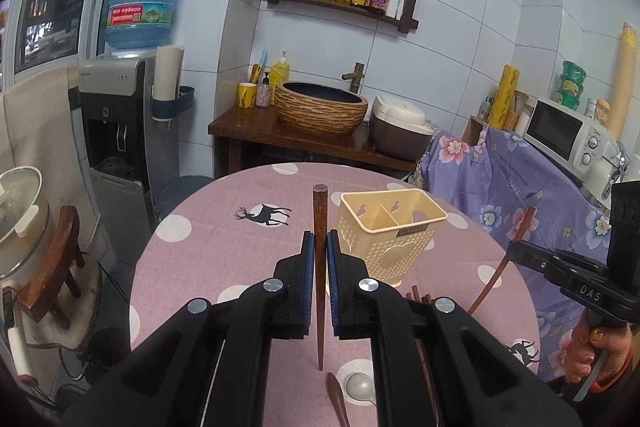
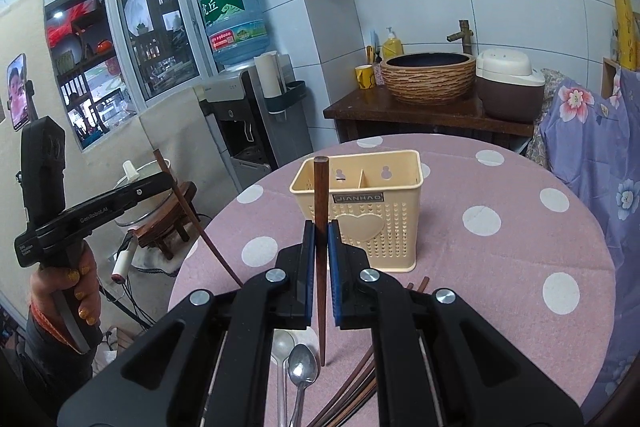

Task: Organize utensils
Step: 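Lift both held chopsticks and lower them into the beige heart-patterned holder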

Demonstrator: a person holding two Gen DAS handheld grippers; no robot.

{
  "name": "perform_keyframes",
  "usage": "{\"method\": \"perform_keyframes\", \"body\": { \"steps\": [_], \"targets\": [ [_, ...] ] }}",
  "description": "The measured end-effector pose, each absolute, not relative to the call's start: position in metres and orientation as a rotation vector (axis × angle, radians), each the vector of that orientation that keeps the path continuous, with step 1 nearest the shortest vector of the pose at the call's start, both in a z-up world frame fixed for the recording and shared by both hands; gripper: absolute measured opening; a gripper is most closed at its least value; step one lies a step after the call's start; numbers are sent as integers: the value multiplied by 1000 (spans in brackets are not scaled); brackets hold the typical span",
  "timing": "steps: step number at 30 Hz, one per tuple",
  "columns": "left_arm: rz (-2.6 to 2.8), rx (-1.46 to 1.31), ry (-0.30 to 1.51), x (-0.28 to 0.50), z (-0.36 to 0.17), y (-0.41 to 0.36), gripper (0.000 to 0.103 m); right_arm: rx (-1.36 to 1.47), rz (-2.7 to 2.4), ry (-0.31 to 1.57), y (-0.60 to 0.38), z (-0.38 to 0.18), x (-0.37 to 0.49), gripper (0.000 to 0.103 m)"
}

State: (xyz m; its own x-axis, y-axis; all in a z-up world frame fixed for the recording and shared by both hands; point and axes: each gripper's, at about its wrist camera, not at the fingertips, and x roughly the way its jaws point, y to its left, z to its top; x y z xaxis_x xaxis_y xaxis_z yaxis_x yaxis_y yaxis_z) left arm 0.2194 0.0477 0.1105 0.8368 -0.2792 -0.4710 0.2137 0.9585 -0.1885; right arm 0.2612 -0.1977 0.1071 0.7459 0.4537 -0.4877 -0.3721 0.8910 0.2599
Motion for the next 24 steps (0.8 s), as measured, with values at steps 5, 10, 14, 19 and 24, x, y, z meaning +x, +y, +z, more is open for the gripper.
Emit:
{"method": "perform_keyframes", "body": {
  "steps": [5, 10, 14, 19, 24],
  "targets": [
    [-269, -102, 492, 226, 129, 43, 8, 140, 461, 560, -197, 125, 271, 7],
    [-288, -94, 438, 235, 174, 42, 8, 129, 455, 519, -200, 163, 286, 7],
    [-301, -111, 369, 244, 219, 37, 8, 150, 432, 438, -208, 215, 303, 7],
    [-304, -121, 302, 267, 252, 14, 8, 162, 337, 326, -215, 254, 325, 7],
    [-311, -144, 329, 297, 230, -10, 8, 179, 250, 330, -215, 232, 355, 7]
  ]
}}
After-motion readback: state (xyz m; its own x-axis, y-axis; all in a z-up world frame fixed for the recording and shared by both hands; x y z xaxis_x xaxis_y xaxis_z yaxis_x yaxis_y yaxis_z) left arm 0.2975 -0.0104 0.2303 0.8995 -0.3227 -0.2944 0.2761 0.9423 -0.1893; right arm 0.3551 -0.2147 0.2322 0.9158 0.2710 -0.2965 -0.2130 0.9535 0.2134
